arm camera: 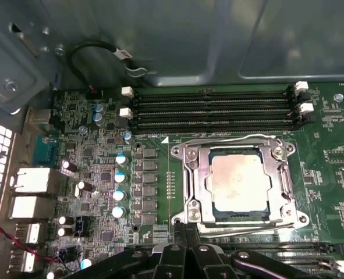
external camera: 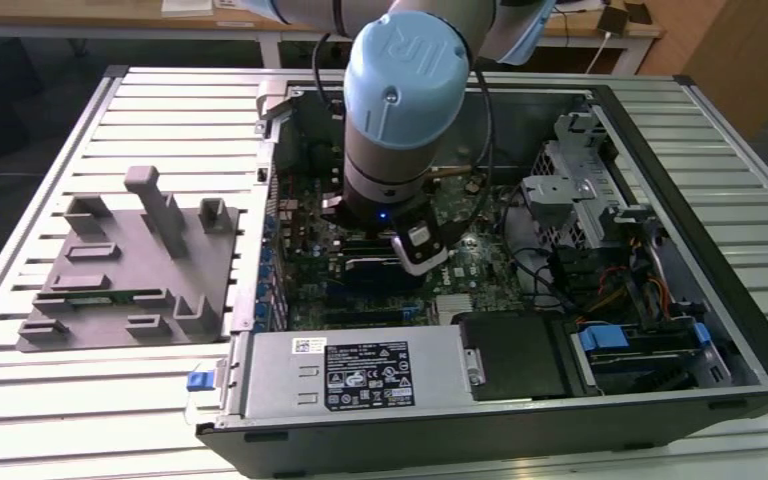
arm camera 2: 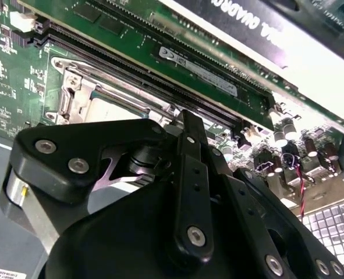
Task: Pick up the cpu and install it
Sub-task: 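Install the second cpu locking lever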
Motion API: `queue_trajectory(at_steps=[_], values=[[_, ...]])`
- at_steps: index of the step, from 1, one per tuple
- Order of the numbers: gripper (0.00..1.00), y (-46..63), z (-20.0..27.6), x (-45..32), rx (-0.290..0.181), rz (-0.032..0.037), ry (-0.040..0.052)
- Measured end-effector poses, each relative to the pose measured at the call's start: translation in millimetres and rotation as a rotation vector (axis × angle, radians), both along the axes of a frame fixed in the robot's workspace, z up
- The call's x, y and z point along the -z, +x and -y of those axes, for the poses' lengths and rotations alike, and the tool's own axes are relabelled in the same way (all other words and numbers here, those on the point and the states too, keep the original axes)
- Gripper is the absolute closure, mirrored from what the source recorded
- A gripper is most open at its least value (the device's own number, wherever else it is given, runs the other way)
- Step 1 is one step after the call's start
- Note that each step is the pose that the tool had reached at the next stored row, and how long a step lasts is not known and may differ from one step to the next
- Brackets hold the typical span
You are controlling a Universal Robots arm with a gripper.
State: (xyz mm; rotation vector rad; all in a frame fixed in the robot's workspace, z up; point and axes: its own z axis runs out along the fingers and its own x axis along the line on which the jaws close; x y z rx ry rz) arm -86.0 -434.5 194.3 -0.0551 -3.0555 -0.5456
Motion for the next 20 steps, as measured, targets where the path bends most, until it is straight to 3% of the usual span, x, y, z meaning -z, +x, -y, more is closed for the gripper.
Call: queue_trajectory(at_steps=[3,20], values=[[0.89,-0.8,0.0,1.1,0.0,0.0,0.0104],[0.89,-4.1,-3.3,6.5,0.0,0.0001,0.0186]])
